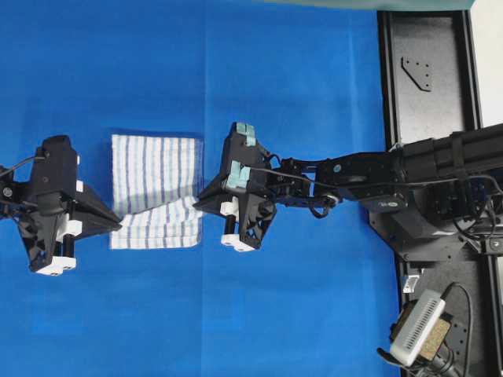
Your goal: Fold the blue towel.
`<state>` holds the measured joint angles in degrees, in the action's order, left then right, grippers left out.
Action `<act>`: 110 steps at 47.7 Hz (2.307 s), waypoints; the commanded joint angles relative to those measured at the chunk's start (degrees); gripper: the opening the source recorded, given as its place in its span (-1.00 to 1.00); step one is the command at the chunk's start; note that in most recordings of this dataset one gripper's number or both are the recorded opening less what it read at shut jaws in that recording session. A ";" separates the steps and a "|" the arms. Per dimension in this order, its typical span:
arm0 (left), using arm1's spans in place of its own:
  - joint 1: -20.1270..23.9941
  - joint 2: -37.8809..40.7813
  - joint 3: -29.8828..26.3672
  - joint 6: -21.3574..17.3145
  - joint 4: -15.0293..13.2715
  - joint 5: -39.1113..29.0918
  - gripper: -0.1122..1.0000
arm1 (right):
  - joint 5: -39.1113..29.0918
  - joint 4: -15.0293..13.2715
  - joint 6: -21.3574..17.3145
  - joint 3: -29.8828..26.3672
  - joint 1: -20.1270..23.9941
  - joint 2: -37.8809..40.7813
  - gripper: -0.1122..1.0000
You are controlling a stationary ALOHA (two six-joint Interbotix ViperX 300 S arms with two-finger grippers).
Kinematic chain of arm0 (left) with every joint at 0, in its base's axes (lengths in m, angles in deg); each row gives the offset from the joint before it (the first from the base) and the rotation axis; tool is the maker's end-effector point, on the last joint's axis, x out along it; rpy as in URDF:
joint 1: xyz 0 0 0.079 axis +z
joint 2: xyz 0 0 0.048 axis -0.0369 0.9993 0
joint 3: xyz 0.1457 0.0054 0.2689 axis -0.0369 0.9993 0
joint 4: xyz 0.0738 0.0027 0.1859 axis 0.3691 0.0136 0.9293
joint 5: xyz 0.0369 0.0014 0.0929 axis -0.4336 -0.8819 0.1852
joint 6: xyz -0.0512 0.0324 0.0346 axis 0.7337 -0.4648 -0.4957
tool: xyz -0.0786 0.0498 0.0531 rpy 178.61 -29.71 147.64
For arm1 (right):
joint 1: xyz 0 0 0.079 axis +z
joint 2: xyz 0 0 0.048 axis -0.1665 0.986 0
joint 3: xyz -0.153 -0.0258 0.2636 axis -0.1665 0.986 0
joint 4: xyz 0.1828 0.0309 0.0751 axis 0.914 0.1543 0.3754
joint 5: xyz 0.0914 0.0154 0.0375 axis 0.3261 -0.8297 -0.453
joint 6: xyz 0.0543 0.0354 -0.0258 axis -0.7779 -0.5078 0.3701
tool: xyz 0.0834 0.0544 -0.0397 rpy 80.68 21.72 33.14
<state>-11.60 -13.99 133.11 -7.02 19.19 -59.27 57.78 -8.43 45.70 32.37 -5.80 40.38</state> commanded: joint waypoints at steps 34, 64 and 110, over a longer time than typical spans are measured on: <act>1.76 1.85 0.44 -0.26 -0.09 0.00 -0.28 | -0.26 0.18 0.09 -1.14 1.23 -1.14 -0.16; 2.46 -14.77 4.92 -2.20 0.18 -8.53 0.47 | -5.19 -3.69 0.79 -1.05 3.96 -15.47 0.82; 2.81 -58.62 28.65 -10.72 0.35 -8.96 0.46 | -11.87 -14.41 0.79 20.92 -5.54 -55.37 0.80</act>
<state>-9.23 -70.94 160.89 -17.65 19.36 -68.49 44.51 -22.75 46.40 52.06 -11.08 -12.88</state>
